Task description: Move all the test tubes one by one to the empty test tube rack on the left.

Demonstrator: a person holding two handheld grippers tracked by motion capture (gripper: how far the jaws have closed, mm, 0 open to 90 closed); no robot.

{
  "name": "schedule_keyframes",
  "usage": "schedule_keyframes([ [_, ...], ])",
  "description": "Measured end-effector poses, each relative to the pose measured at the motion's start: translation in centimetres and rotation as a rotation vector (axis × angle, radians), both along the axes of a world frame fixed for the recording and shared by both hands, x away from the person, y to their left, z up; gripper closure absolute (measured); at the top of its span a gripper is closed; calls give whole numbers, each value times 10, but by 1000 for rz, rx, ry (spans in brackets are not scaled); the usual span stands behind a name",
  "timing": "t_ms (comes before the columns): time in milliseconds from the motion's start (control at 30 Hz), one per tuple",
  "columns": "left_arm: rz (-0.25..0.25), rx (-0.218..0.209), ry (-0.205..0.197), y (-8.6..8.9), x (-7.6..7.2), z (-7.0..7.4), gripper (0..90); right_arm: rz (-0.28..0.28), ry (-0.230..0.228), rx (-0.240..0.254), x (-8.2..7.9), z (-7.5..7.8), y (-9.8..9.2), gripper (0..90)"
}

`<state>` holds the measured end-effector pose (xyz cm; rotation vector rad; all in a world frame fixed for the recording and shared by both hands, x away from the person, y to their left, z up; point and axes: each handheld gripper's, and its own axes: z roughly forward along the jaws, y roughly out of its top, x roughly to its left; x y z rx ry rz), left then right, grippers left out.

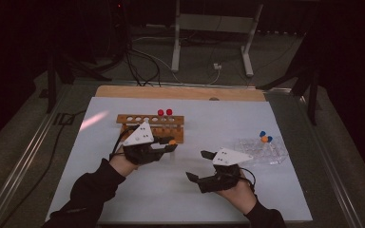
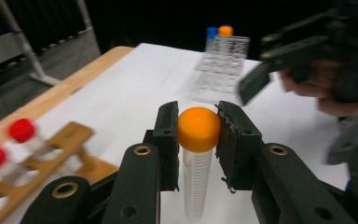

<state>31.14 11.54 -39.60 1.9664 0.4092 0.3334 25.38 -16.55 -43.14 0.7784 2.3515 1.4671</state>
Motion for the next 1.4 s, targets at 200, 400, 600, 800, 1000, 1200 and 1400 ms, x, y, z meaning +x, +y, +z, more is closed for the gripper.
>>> schedule_keyframes([
  [200, 78, 11, -8, 16, 18, 8, 717, 32, 4, 9, -1, 2, -3, 13],
  [400, 138, 8, -17, 28, 32, 17, 717, 9, -4, 25, -1, 3, -5, 12],
  [600, 190, -9, -10, 40, 49, 21, 717, -3, -10, 36, 0, 3, -8, 0],
  [800, 250, -25, -8, 48, 66, 21, 717, -16, -36, 37, 0, 2, -10, 0],
  [1000, 275, -23, -23, 46, 77, 21, 717, -16, -38, 36, 1, 0, -11, 0],
  [1200, 295, -30, -43, 43, 90, 20, 717, -10, -39, 28, 1, 0, -10, 0],
  [1400, 320, -39, -43, 41, 100, 15, 717, -7, -35, 25, 1, -1, -11, 0],
])
